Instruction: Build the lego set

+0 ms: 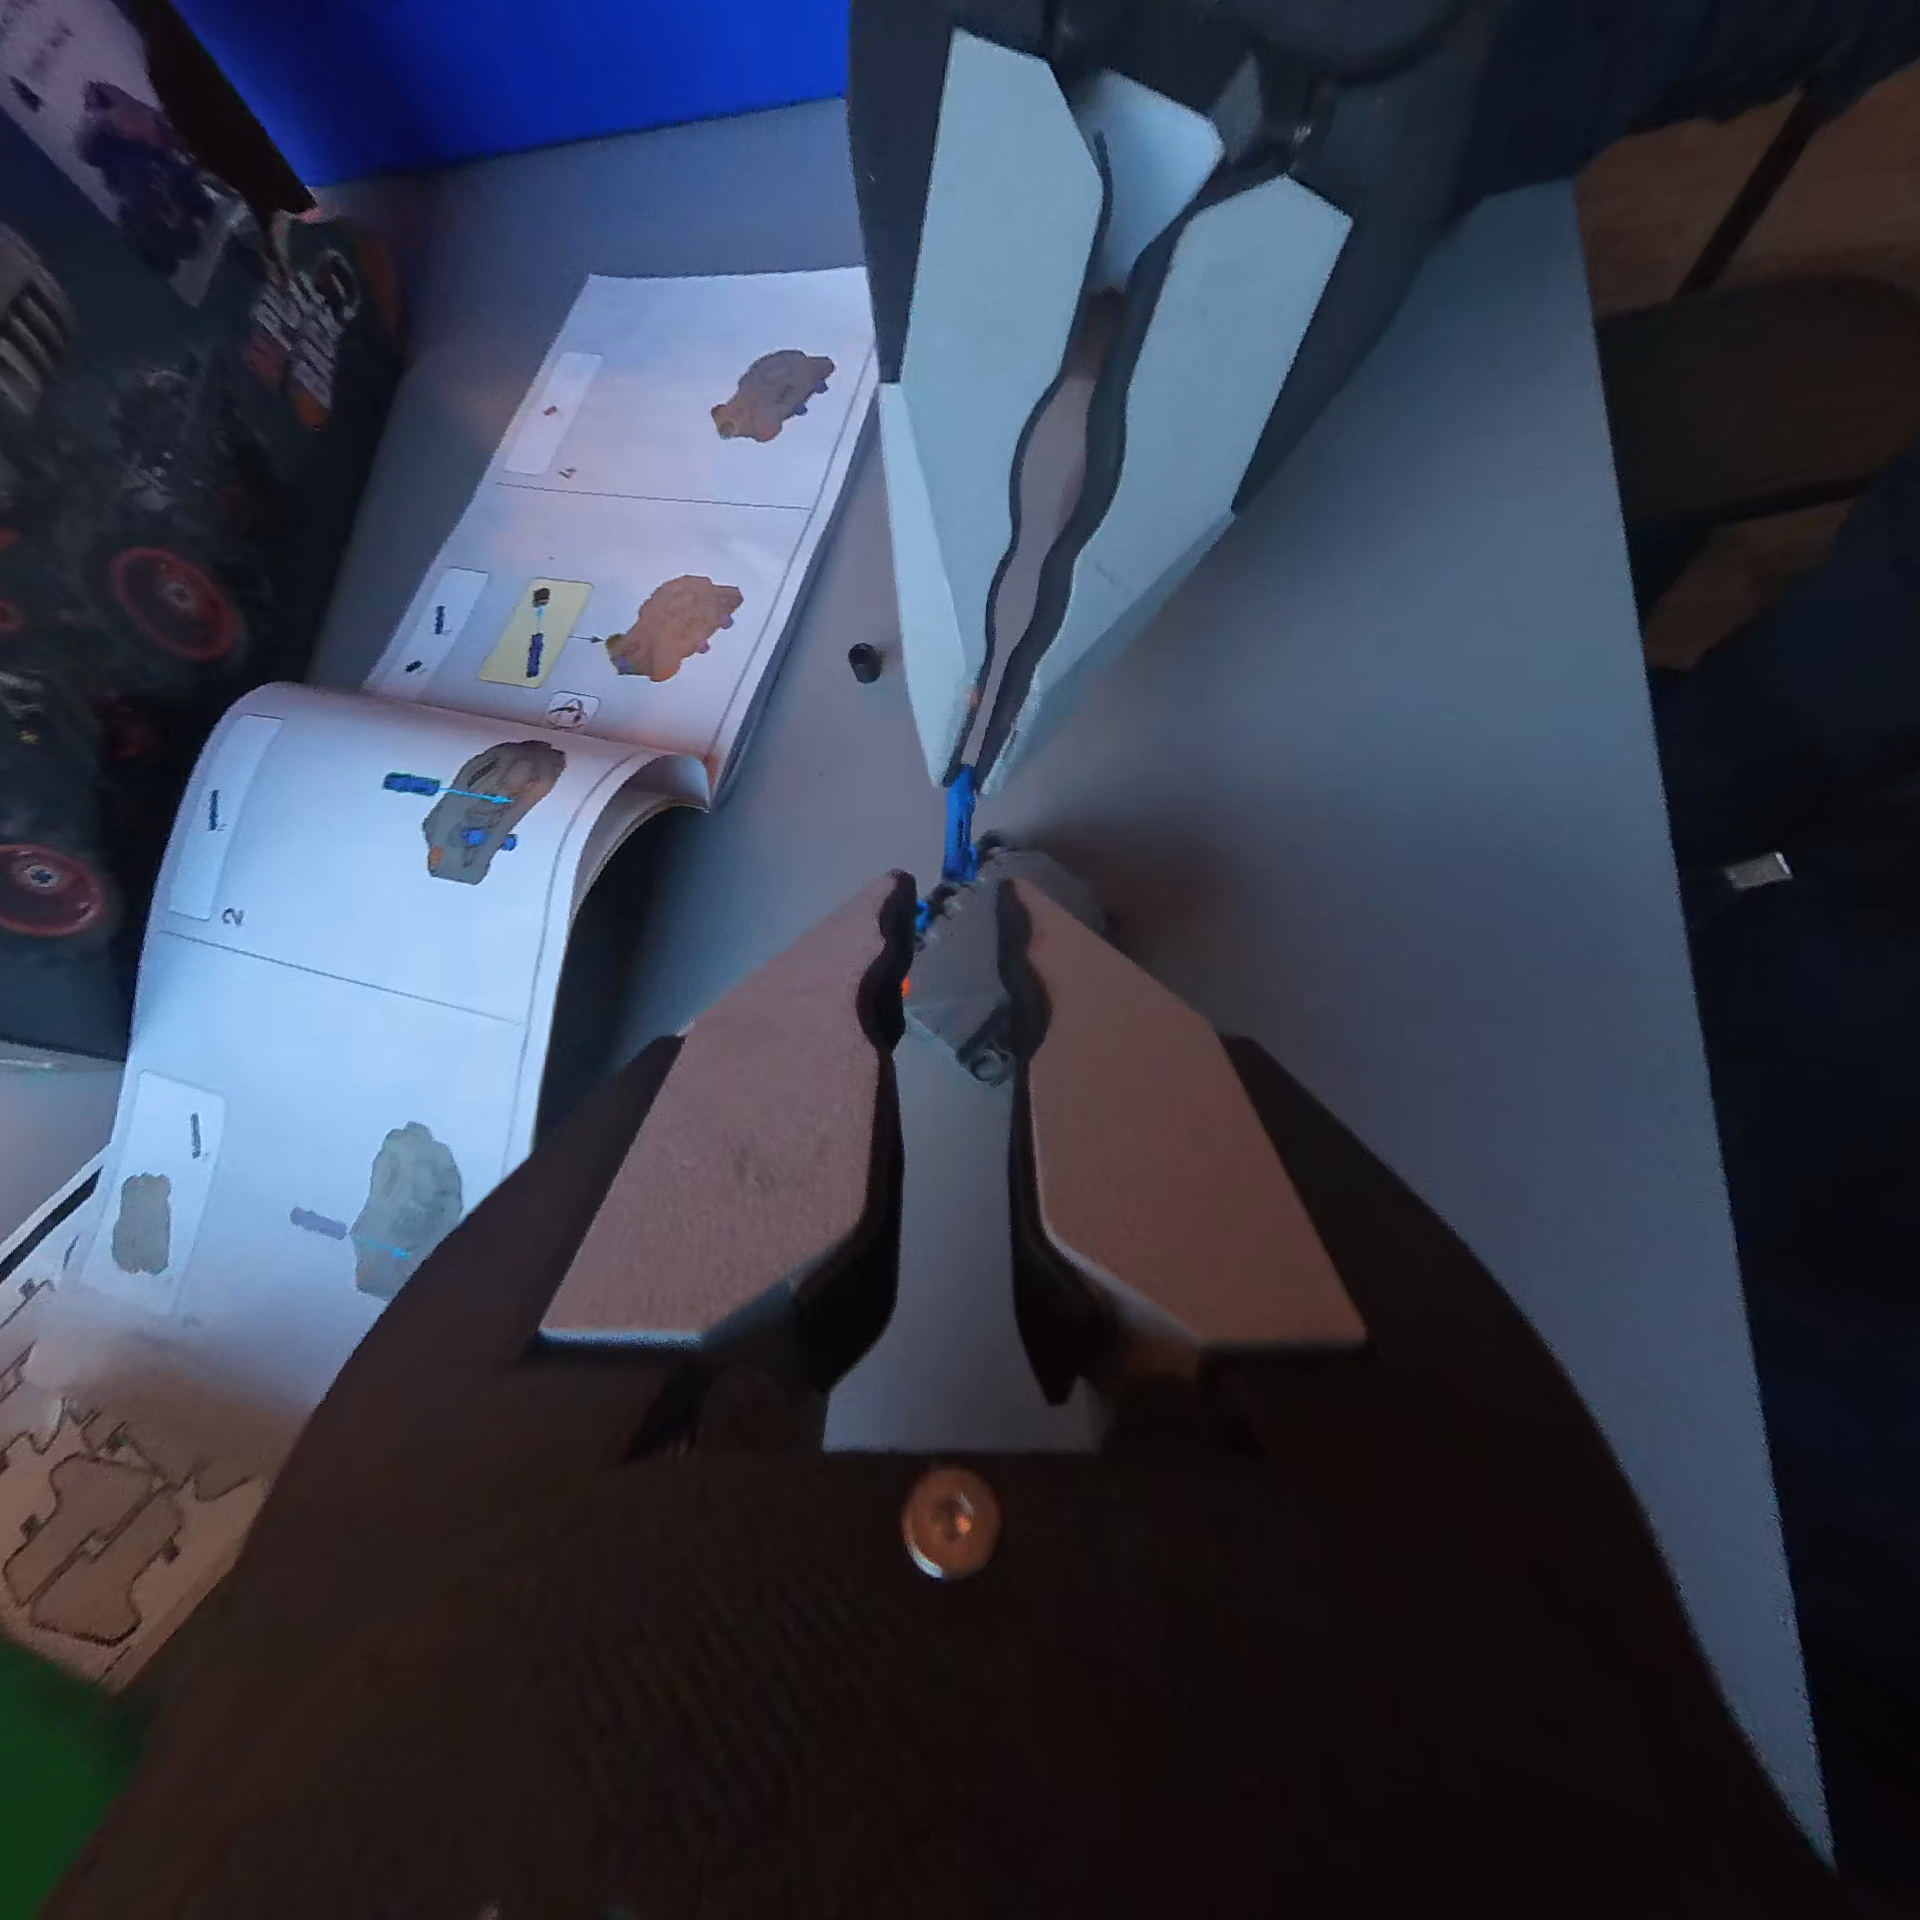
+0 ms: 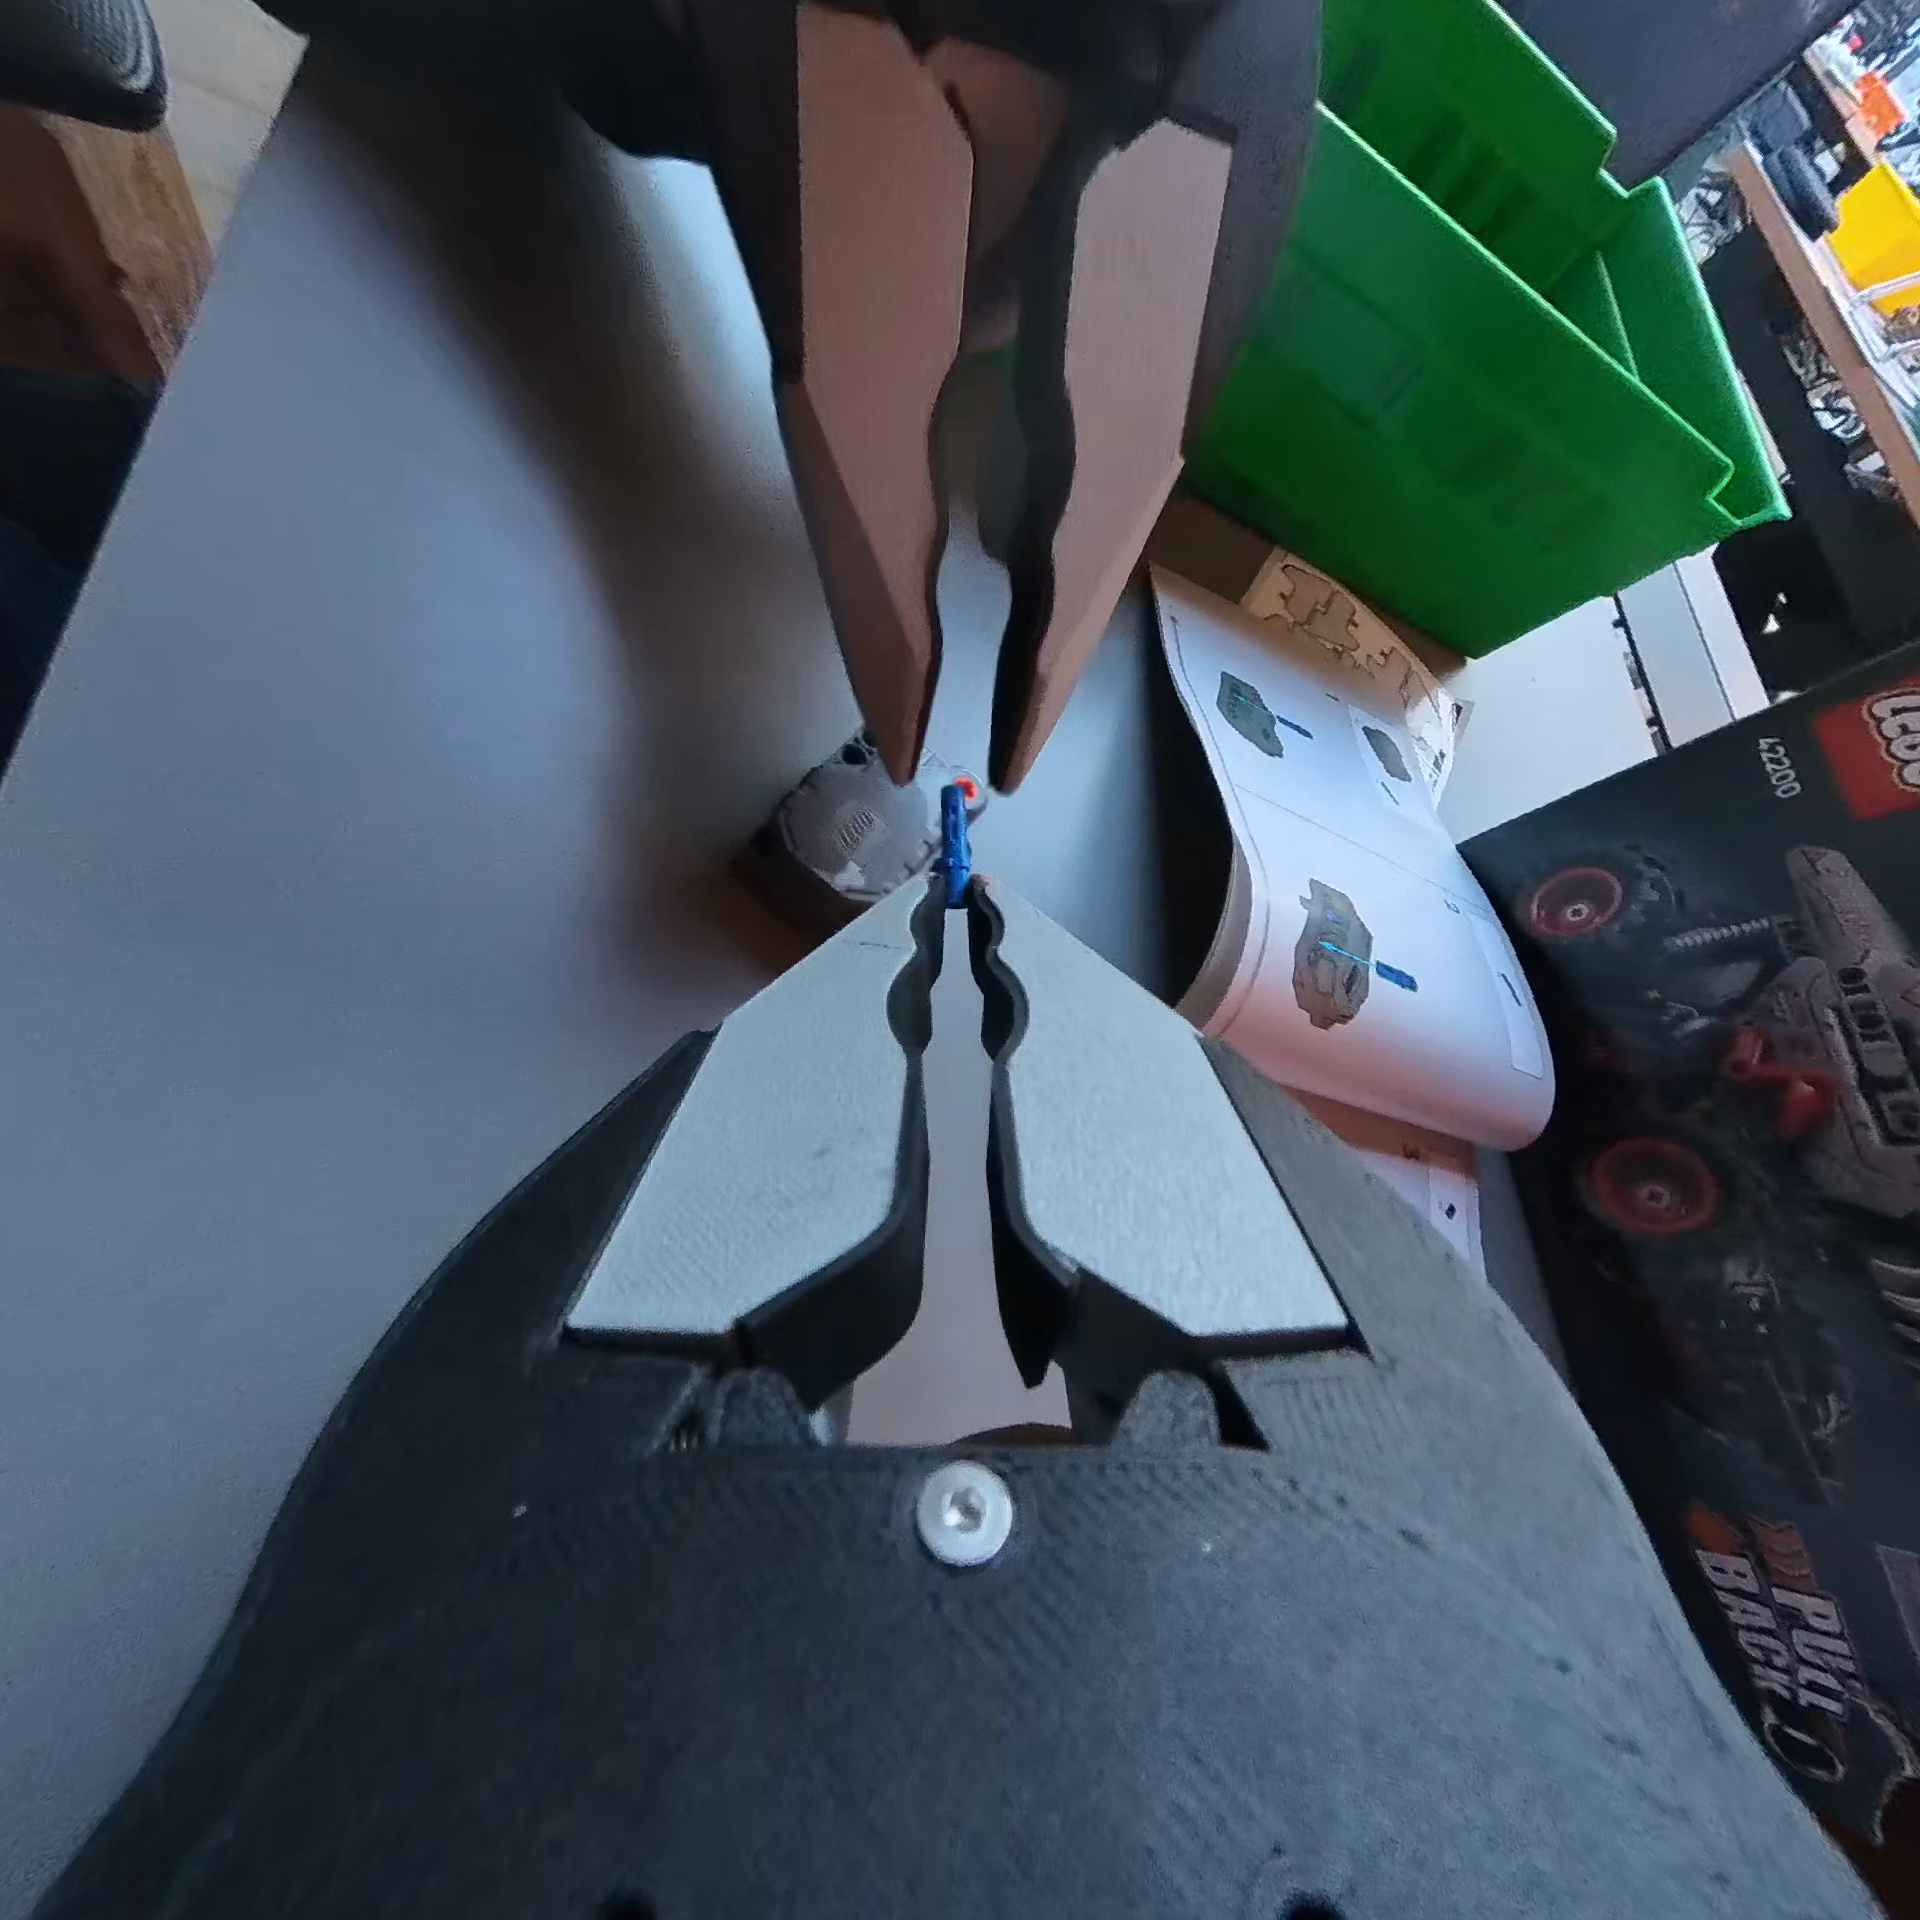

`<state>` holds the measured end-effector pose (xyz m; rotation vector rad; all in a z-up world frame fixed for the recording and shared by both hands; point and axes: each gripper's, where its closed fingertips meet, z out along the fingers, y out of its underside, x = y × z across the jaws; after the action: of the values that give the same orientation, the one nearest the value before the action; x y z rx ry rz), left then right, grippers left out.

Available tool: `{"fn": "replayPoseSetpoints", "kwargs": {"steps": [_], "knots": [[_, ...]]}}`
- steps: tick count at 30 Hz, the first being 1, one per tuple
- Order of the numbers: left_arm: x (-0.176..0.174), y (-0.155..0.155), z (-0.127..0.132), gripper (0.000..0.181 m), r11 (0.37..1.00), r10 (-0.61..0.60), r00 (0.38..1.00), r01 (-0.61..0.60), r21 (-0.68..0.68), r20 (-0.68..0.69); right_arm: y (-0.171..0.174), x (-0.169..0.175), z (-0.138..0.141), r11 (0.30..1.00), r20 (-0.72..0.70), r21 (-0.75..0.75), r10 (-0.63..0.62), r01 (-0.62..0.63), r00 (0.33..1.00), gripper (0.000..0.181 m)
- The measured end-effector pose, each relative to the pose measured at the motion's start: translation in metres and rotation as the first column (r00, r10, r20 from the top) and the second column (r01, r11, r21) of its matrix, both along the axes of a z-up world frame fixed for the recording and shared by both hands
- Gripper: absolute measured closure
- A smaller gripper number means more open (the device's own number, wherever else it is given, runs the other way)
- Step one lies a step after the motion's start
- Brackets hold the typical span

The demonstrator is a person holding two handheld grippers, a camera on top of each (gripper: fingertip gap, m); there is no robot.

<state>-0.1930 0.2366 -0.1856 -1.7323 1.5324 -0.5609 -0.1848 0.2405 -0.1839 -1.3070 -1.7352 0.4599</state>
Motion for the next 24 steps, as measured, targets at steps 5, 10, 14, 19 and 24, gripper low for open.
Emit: {"fn": "replayPoseSetpoints", "kwargs": {"steps": [5, 10, 14, 19, 24], "knots": [[0.004, -0.002, -0.001, 0.174, 1.0, -0.005, 1.0, 0.005, 0.007, 0.002, -0.002, 0.0, -0.001, 1.0, 0.01, 0.019, 0.004, -0.004, 1.0, 0.18], [0.007, -0.002, 0.0, 0.179, 1.0, -0.005, 1.0, 0.005, 0.012, 0.015, -0.004, -0.001, -0.002, 1.0, 0.014, 0.014, 0.01, -0.01, 1.0, 0.181], [0.007, -0.001, -0.001, 0.18, 0.999, 0.003, 1.0, -0.003, 0.043, -0.003, -0.004, -0.001, -0.002, 1.0, 0.007, 0.01, 0.008, -0.008, 1.0, 0.181], [0.008, 0.001, 0.012, 0.181, 0.999, 0.014, 0.997, -0.016, 0.032, 0.078, -0.003, 0.0, 0.009, 0.99, -0.081, -0.139, 0.013, -0.024, 0.997, 0.179], [0.007, 0.001, 0.035, 0.18, 0.999, 0.017, 0.982, -0.023, 0.028, 0.19, 0.001, 0.004, 0.029, 0.939, -0.216, -0.337, -0.004, -0.07, 0.976, 0.176]]}}
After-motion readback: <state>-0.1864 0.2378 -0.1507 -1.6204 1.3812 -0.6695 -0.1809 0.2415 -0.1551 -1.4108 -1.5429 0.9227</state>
